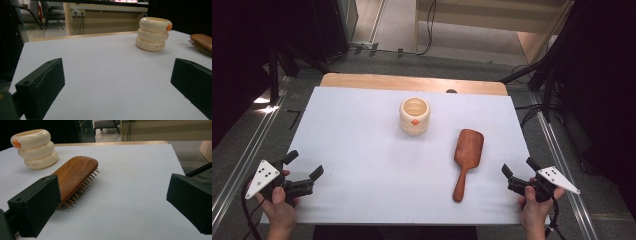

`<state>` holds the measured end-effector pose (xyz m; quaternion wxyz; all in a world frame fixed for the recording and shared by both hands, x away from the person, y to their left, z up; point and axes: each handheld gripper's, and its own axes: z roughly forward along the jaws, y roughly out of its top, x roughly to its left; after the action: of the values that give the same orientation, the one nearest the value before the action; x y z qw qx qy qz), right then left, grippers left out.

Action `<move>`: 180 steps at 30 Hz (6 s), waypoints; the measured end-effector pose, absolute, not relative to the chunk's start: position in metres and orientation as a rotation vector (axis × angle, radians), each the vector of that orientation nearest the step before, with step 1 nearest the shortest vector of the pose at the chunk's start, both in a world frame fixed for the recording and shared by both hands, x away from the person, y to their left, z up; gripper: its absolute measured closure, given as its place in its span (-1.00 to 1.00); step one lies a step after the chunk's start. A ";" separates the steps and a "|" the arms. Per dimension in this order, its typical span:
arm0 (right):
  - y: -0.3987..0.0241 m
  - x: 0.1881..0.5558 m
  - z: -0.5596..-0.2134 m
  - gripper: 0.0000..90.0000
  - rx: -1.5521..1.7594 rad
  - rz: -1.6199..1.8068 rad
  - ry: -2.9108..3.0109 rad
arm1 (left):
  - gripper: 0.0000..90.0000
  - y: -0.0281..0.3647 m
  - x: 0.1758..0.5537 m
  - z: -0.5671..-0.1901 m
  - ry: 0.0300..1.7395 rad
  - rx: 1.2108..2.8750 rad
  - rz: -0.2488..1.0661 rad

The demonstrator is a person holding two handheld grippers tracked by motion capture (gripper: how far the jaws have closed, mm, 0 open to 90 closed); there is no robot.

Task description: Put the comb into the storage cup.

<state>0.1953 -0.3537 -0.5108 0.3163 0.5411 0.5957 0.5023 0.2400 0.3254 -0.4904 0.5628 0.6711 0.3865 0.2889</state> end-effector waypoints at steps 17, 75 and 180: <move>-0.324 0.184 -0.497 0.57 1.219 1.349 1.892 | -1.00 0.326 0.240 -0.490 0.909 1.578 0.677; -0.192 0.250 -0.511 0.96 0.917 1.053 2.469 | -1.00 0.324 0.241 -0.490 0.907 1.596 0.680; -0.361 0.200 -0.514 -1.00 1.185 1.434 1.699 | -1.00 0.174 0.281 -0.427 0.628 1.932 0.535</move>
<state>0.2005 -0.3611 -0.5137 0.3060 0.4479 0.6419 0.5420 0.2813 0.1740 -0.4274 0.4972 0.7980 0.2594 0.2208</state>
